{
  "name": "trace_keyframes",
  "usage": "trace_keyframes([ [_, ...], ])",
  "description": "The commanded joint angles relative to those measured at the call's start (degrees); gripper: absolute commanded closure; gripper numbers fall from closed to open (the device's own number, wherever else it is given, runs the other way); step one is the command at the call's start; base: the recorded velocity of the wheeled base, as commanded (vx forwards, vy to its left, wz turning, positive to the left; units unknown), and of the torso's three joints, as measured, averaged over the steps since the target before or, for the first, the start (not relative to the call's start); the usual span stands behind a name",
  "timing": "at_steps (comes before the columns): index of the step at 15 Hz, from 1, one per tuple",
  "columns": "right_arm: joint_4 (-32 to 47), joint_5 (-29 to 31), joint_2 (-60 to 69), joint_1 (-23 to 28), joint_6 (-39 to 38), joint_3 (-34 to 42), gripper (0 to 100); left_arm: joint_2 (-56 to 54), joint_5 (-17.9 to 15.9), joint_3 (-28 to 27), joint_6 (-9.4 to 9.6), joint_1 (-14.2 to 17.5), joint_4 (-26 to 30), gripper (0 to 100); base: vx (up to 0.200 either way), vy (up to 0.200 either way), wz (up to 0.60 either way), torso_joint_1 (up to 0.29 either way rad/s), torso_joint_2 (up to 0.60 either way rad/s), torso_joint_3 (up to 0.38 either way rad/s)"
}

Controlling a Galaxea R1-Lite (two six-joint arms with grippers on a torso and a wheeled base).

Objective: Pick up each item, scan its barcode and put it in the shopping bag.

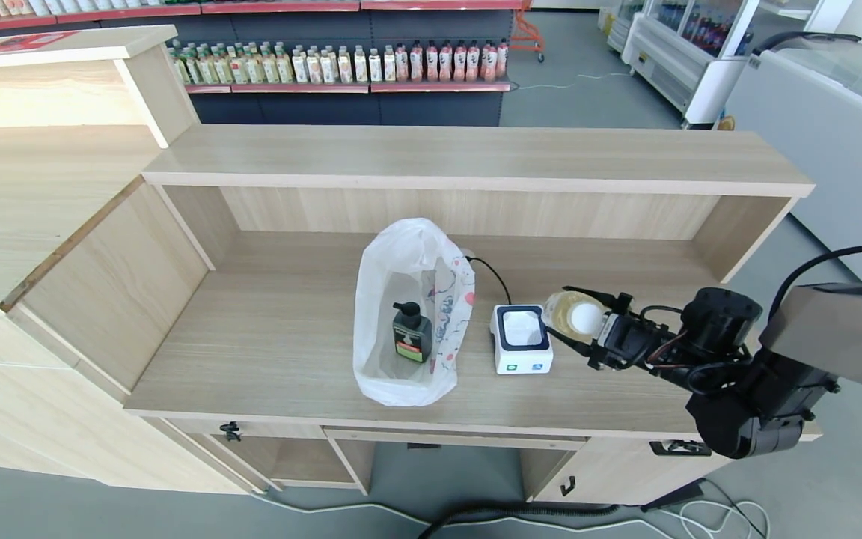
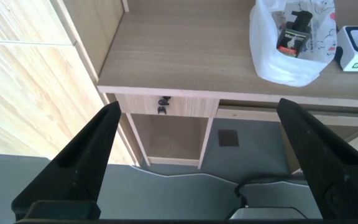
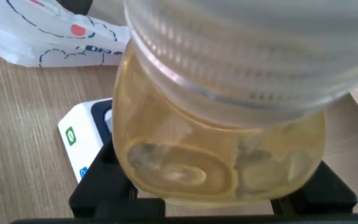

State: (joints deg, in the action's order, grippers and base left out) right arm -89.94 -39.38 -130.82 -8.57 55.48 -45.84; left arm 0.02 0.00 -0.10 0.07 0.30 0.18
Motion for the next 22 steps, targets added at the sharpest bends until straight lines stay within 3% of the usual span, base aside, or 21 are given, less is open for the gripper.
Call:
trace_keyframes([
  [1, -0.1, 0.0, -2.0, -0.7, -0.3, -1.3, 100, 0.0, 0.0, 0.0, 0.01, 0.0, 0.0, 0, 0.0, 0.0, 0.0, 0.0, 0.0, 0.0],
  [13, -0.1, 0.4, -10.8, -3.7, -1.4, -12.9, 100, 0.0, -0.1, 0.0, 0.01, 0.0, 0.0, 0, 0.0, 0.0, 0.0, 0.0, 0.0, 0.0],
  [22, -0.1, 0.4, -12.0, -4.8, -2.0, -14.3, 100, 0.0, -0.1, 0.0, -0.07, 0.0, 0.0, 0, 0.0, 0.0, 0.0, 0.0, 0.0, 0.0],
])
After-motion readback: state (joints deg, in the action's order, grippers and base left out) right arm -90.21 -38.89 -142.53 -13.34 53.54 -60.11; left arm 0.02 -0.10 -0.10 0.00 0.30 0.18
